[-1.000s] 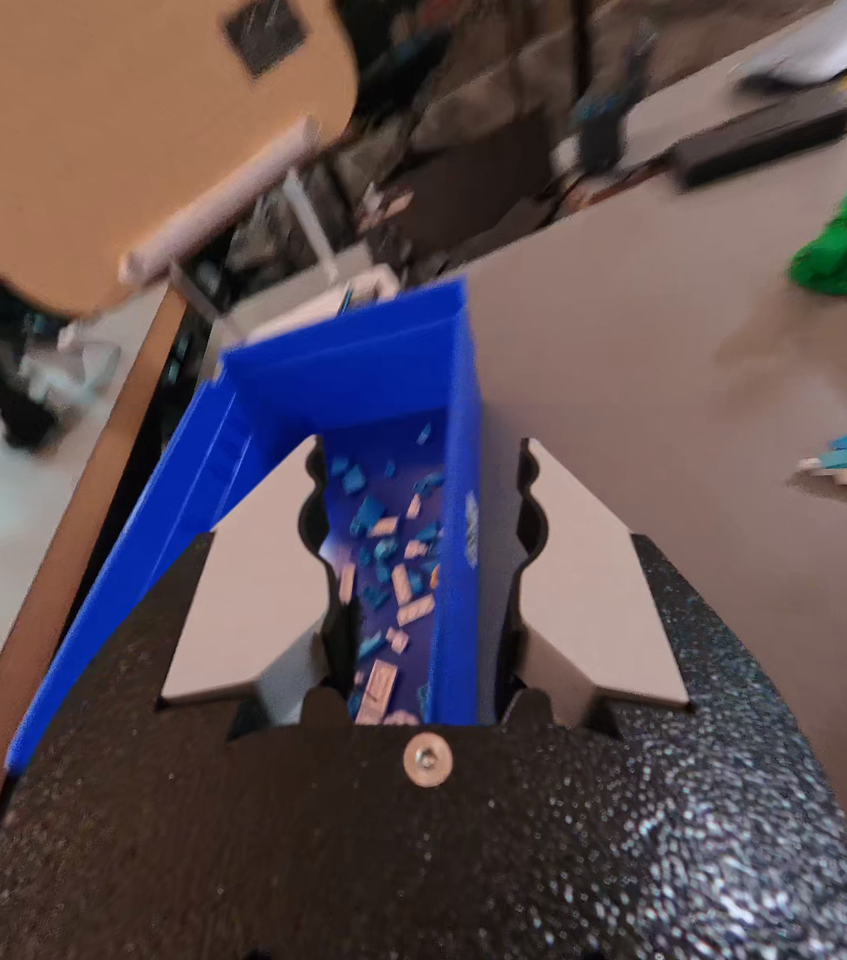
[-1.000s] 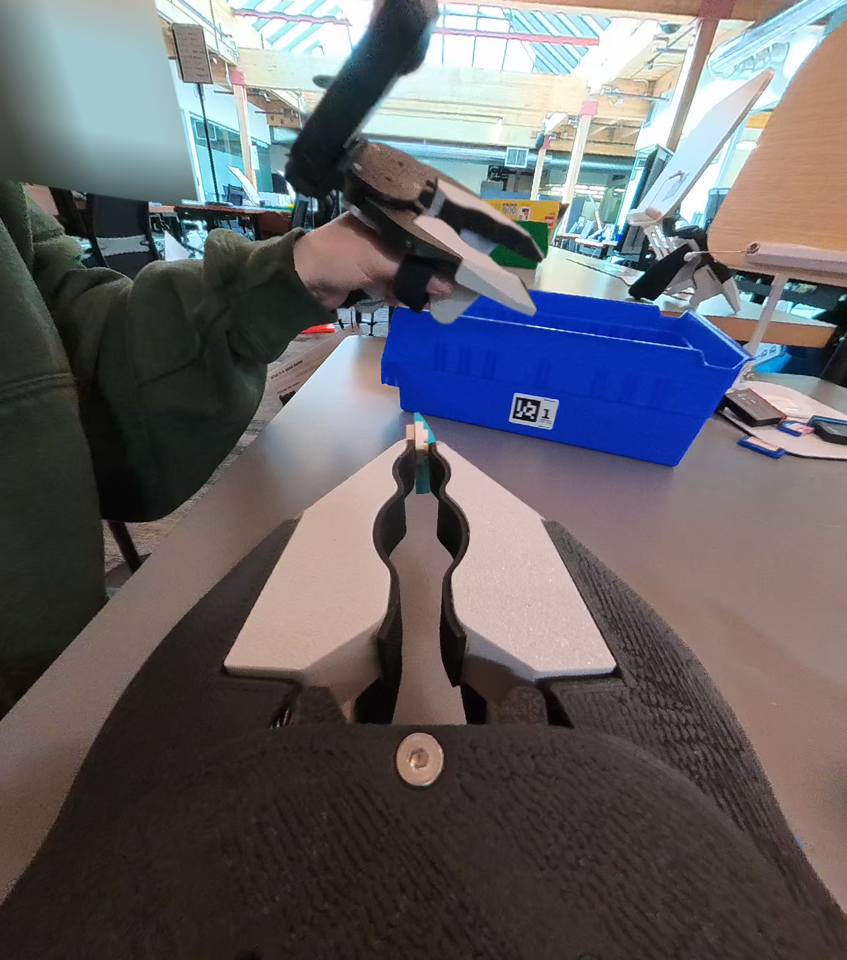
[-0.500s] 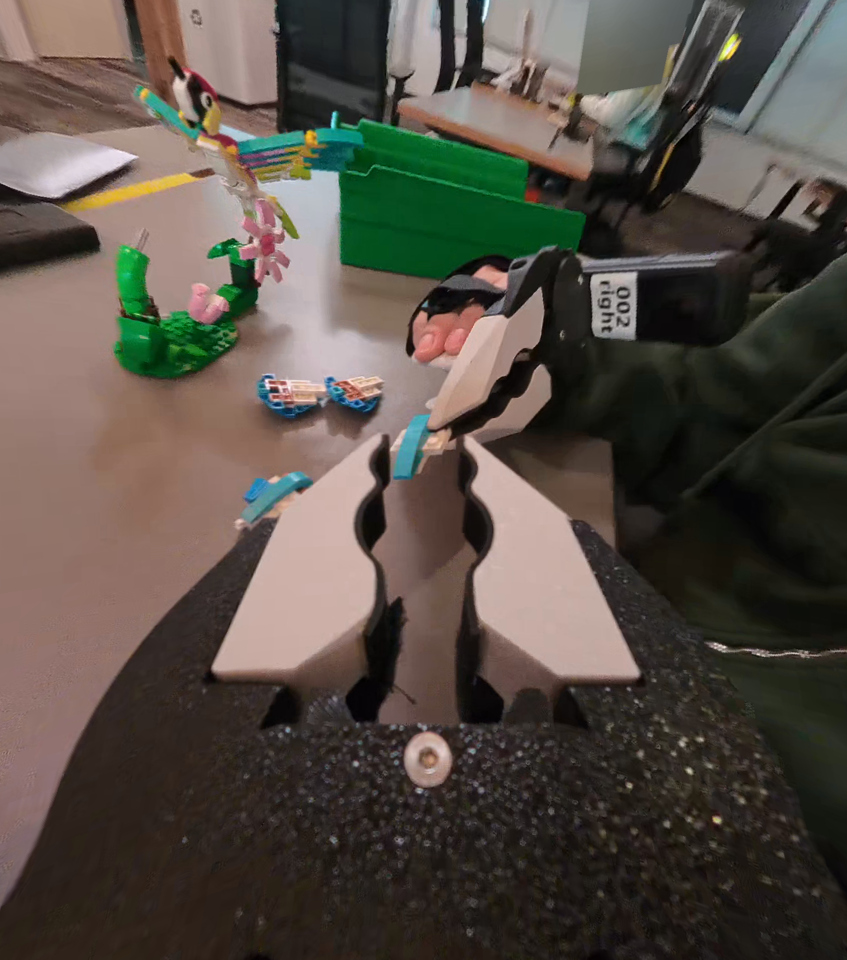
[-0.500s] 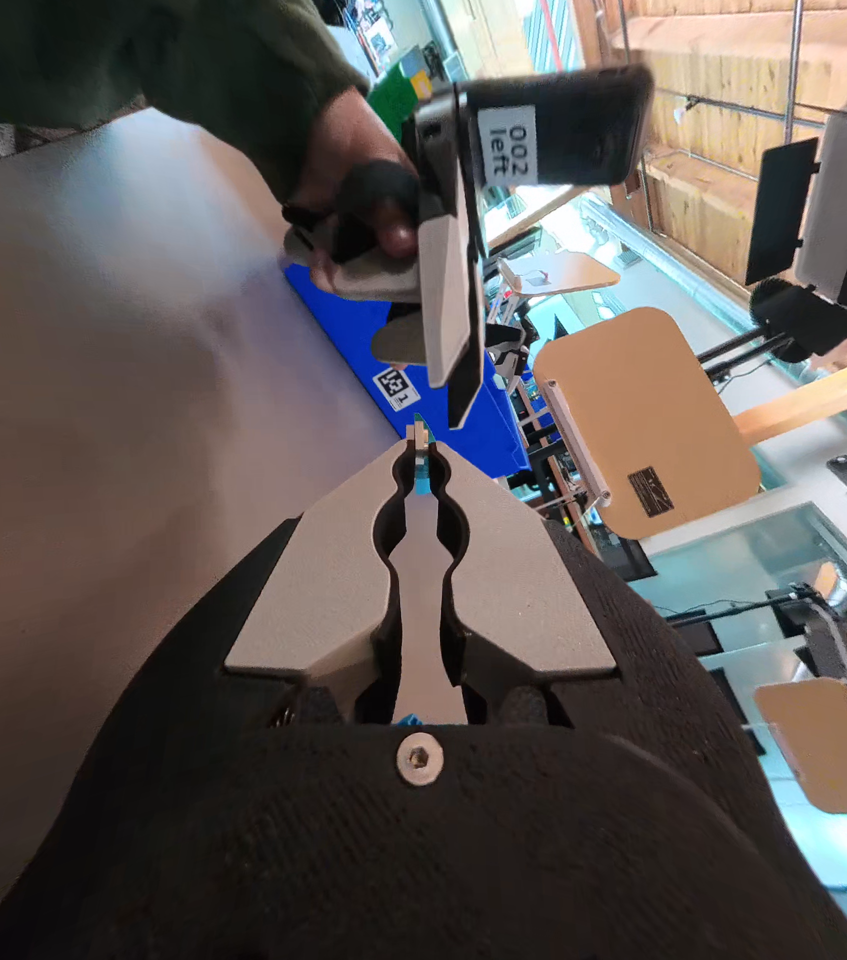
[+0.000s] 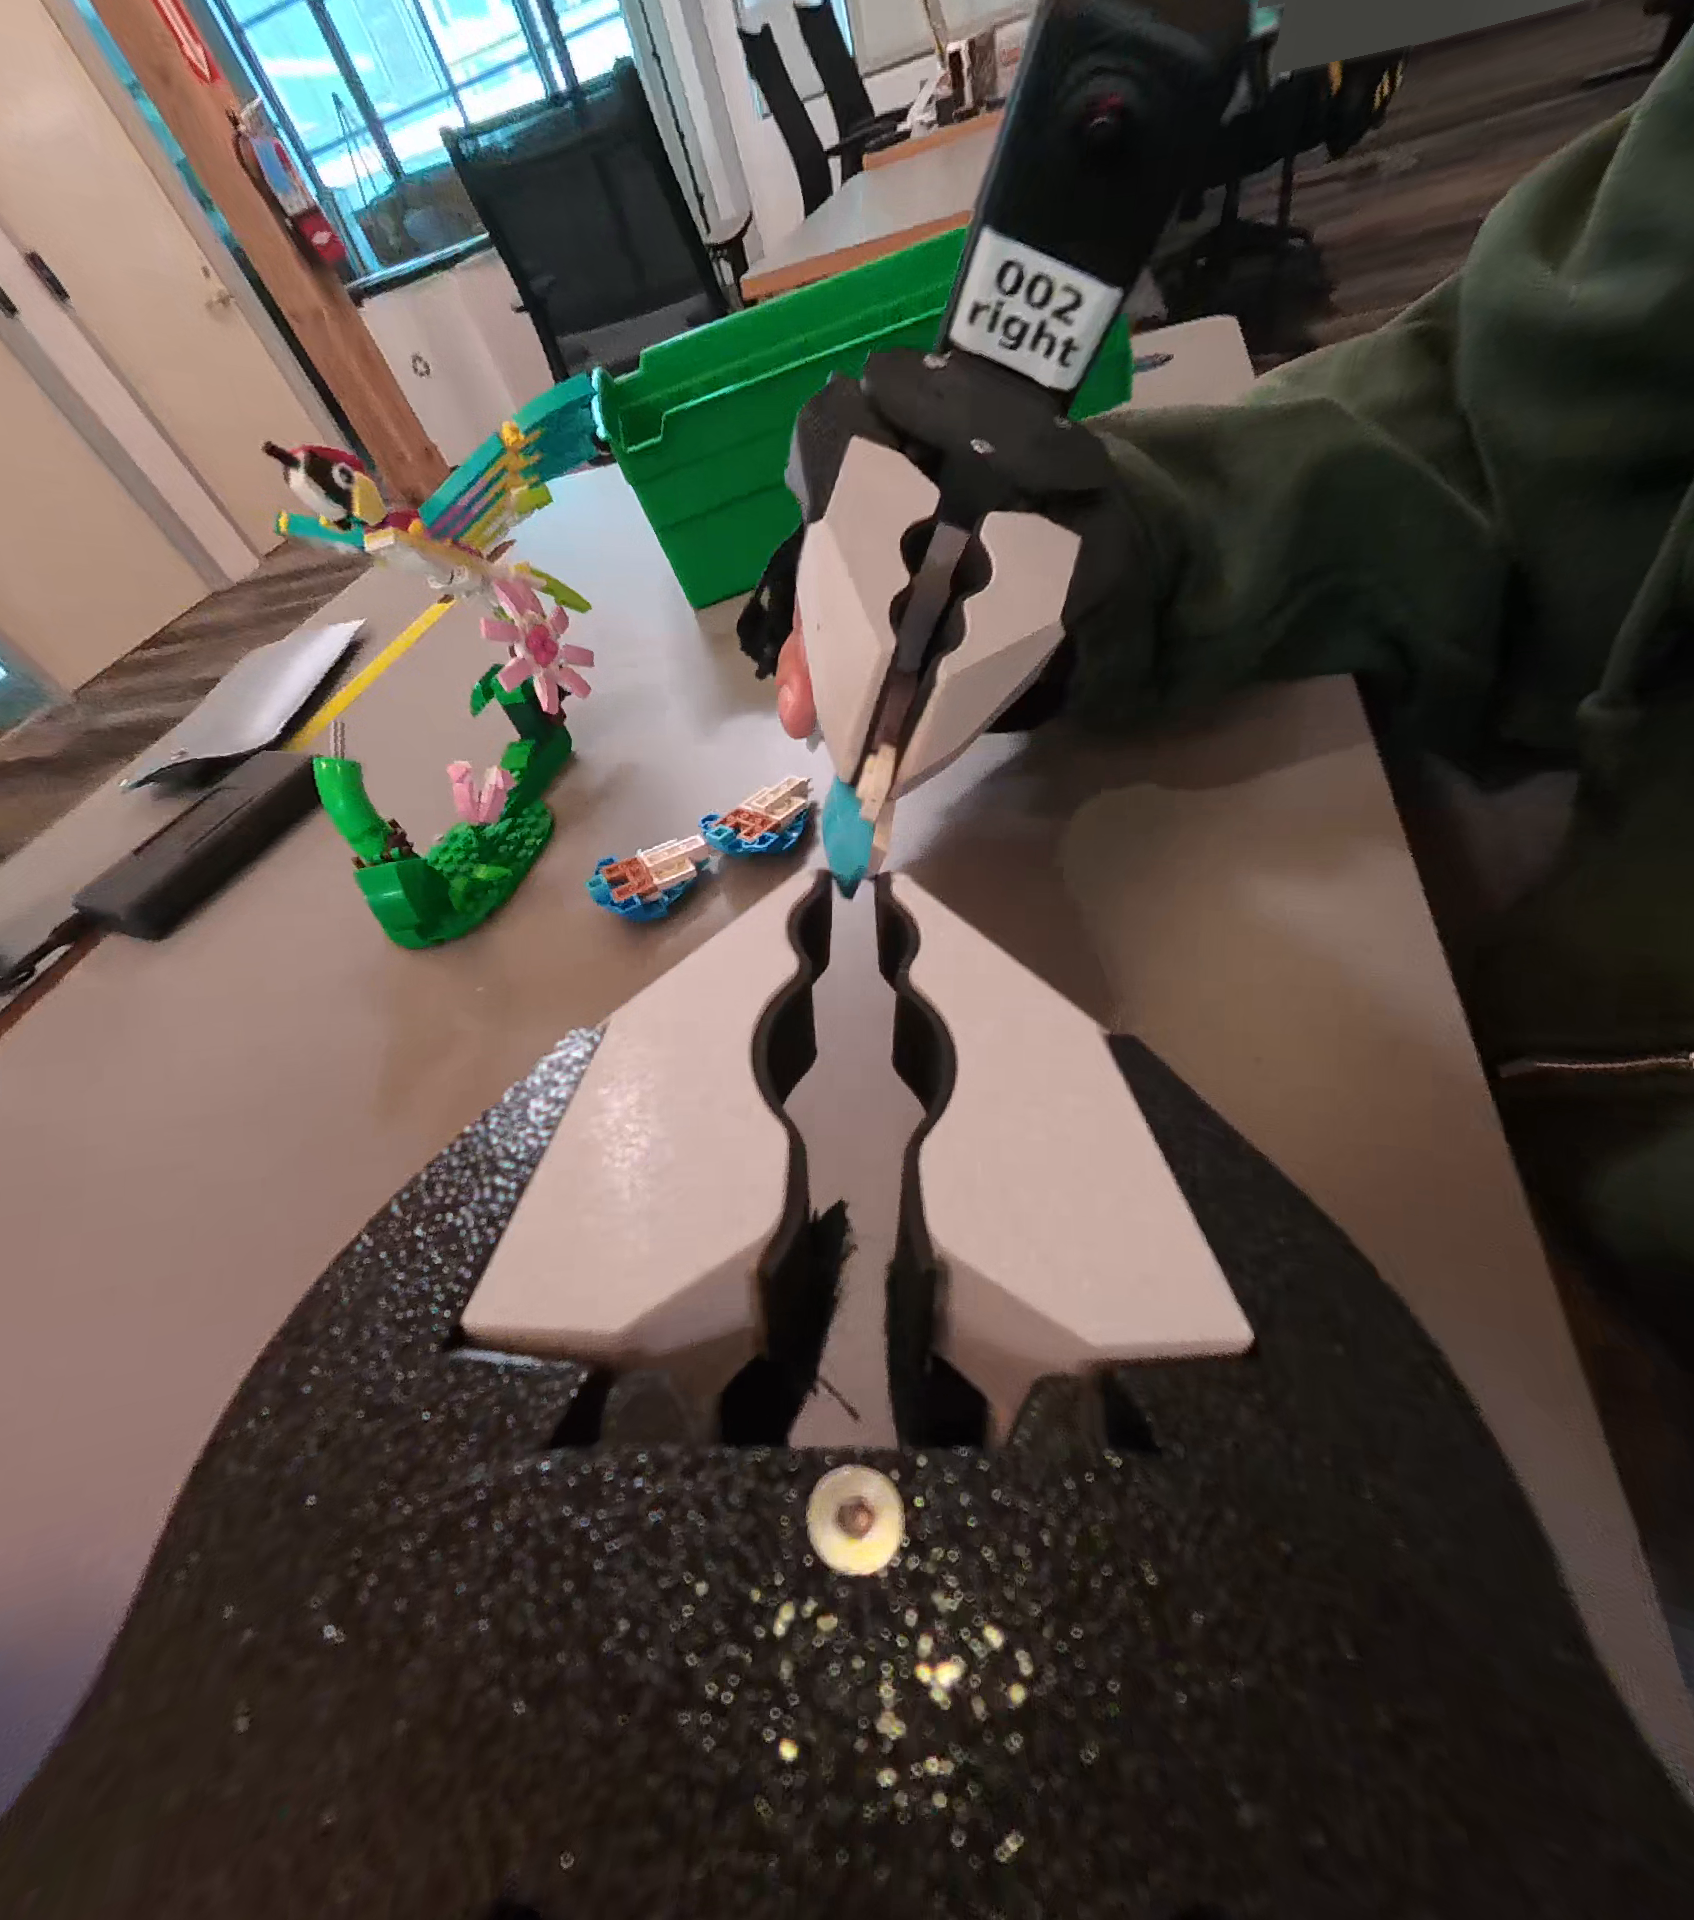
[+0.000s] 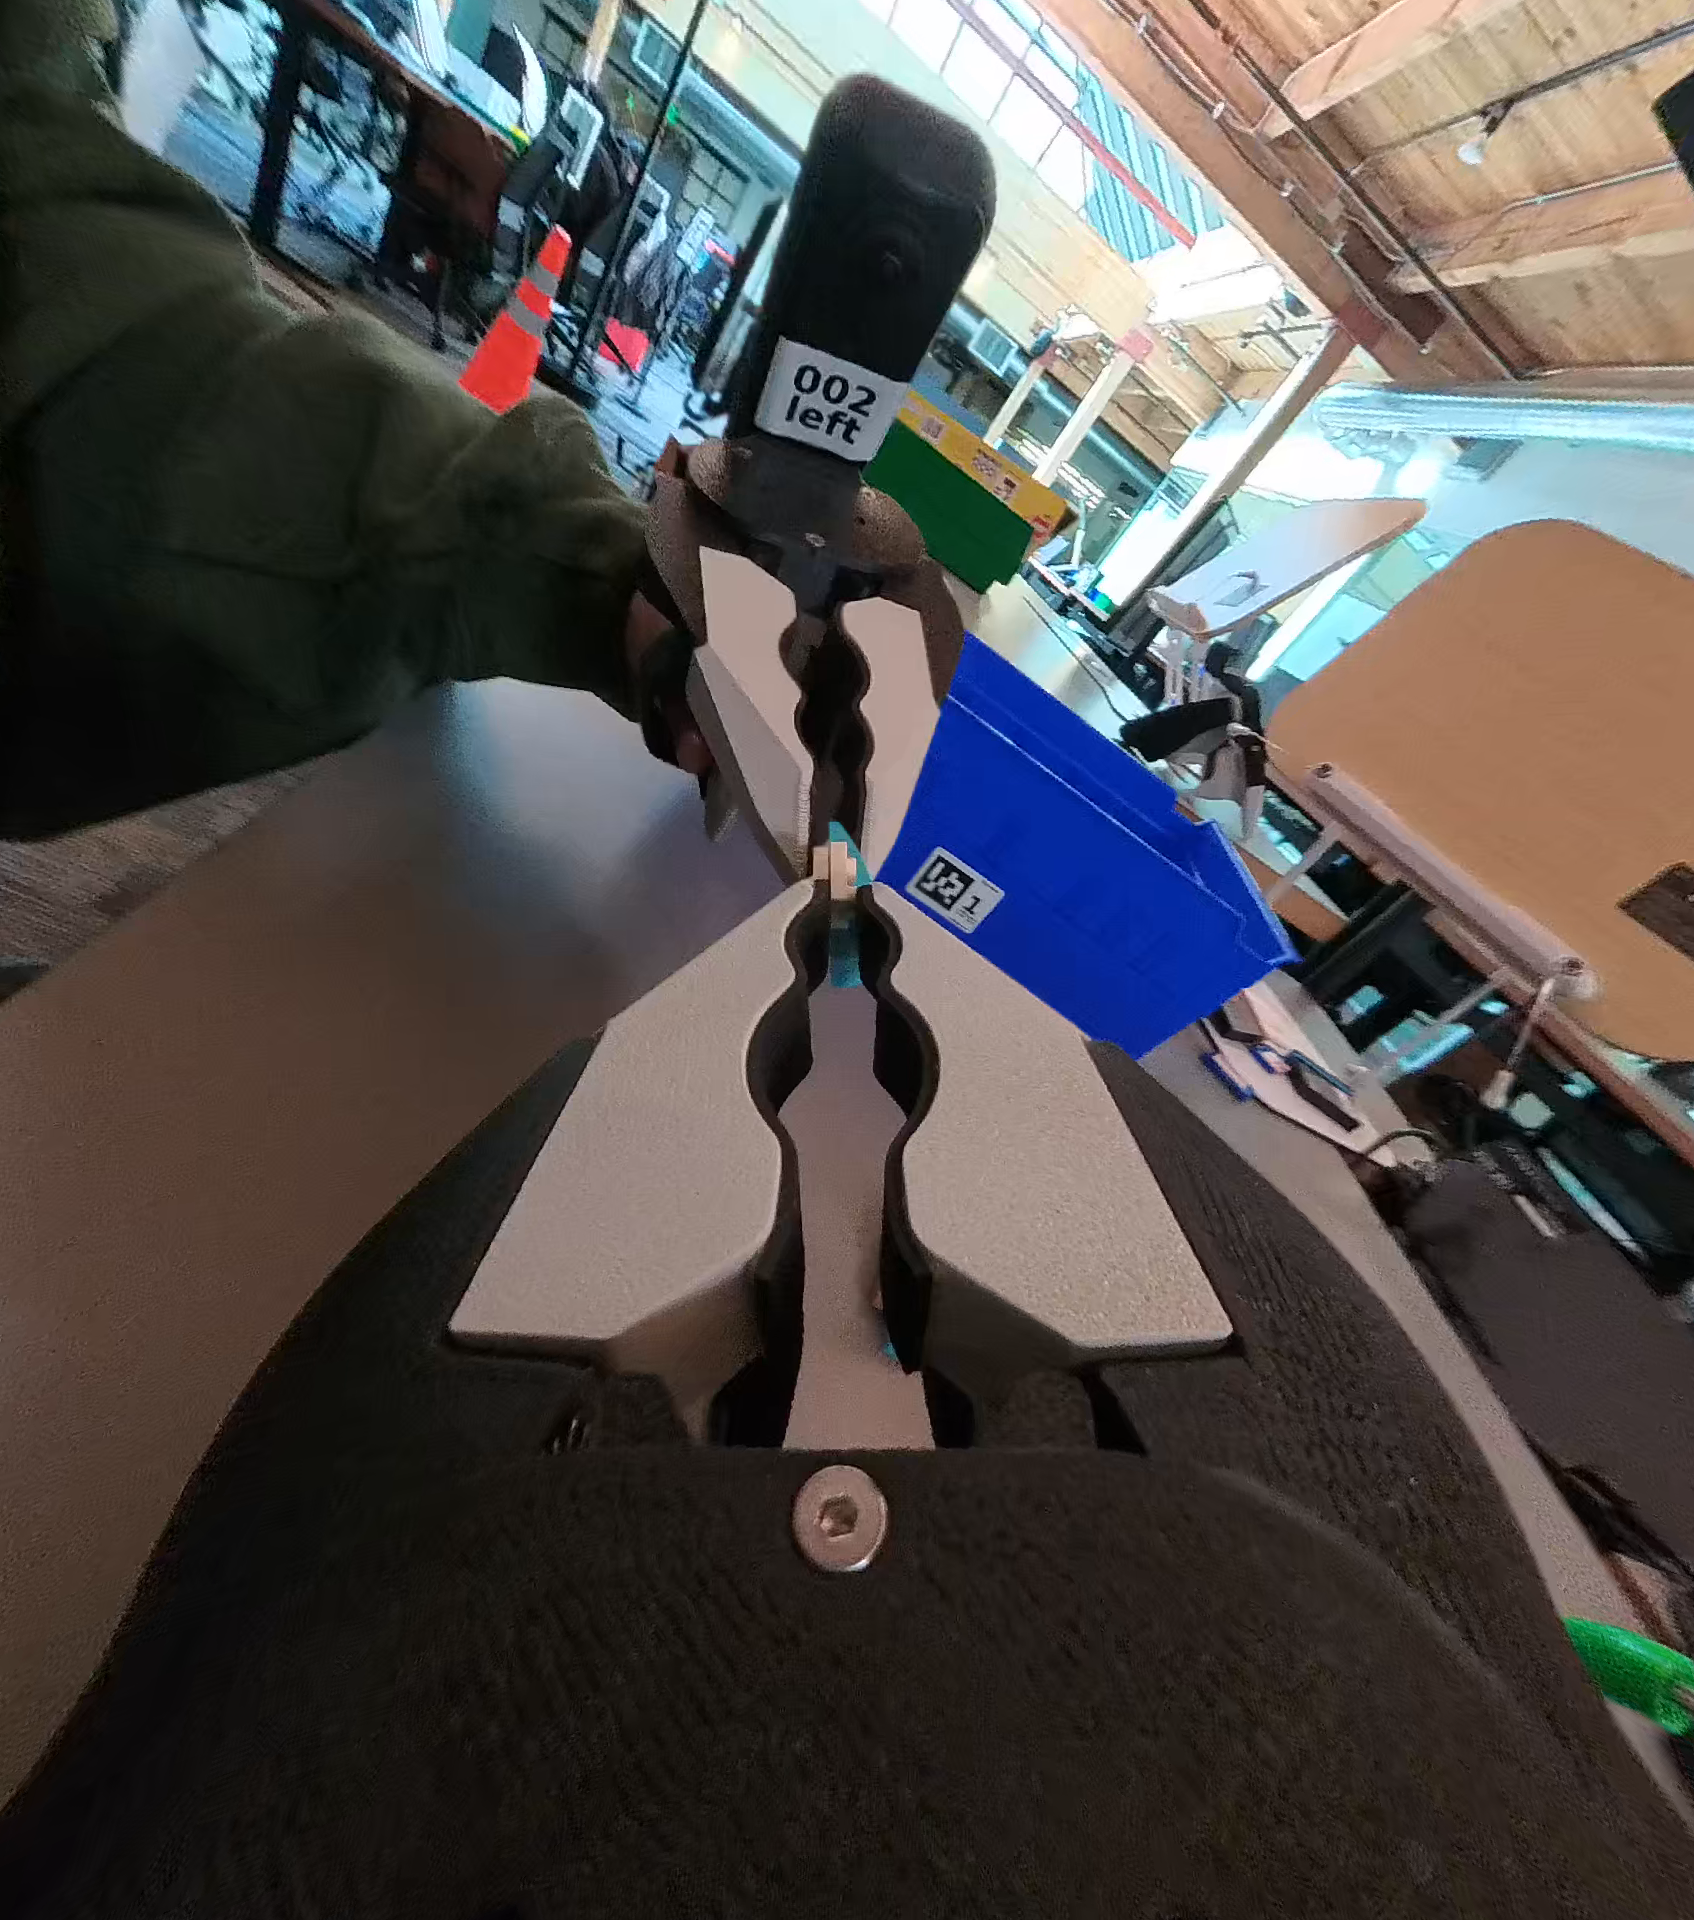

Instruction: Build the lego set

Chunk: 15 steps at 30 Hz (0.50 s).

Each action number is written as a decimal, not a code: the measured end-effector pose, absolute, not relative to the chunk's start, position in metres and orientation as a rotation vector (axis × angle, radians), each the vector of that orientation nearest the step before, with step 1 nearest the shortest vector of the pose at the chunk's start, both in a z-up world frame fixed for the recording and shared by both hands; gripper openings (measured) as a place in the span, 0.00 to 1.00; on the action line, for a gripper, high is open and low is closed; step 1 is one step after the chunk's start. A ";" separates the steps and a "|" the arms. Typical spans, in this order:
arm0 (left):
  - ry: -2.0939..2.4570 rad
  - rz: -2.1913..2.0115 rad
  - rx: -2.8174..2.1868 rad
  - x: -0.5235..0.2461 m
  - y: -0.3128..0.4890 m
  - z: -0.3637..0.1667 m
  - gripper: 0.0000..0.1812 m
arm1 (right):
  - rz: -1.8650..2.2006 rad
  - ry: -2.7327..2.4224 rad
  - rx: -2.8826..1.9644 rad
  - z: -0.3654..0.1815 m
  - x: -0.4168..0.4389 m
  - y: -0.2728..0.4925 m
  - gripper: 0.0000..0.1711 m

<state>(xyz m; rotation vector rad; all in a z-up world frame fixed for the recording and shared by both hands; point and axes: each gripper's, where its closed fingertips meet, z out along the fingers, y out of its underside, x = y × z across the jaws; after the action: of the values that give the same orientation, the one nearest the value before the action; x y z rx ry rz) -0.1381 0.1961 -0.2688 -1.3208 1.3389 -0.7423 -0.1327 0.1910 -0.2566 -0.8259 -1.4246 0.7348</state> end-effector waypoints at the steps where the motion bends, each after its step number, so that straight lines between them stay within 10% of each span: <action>1: 1.327 -0.757 -1.323 -0.138 0.196 -0.267 0.04 | 0.764 -1.421 -0.836 -0.256 -0.132 0.190 0.01; 15: 1.365 -0.882 -1.304 -0.136 0.182 -0.269 0.03 | 0.978 -1.469 -0.918 -0.263 -0.130 0.182 0.01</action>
<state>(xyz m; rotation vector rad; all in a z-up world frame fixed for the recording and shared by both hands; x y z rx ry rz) -0.1357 0.1820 -0.2693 -1.3037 1.3653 -0.8821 -0.1304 0.1822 -0.2627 -0.9184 -1.4687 0.9780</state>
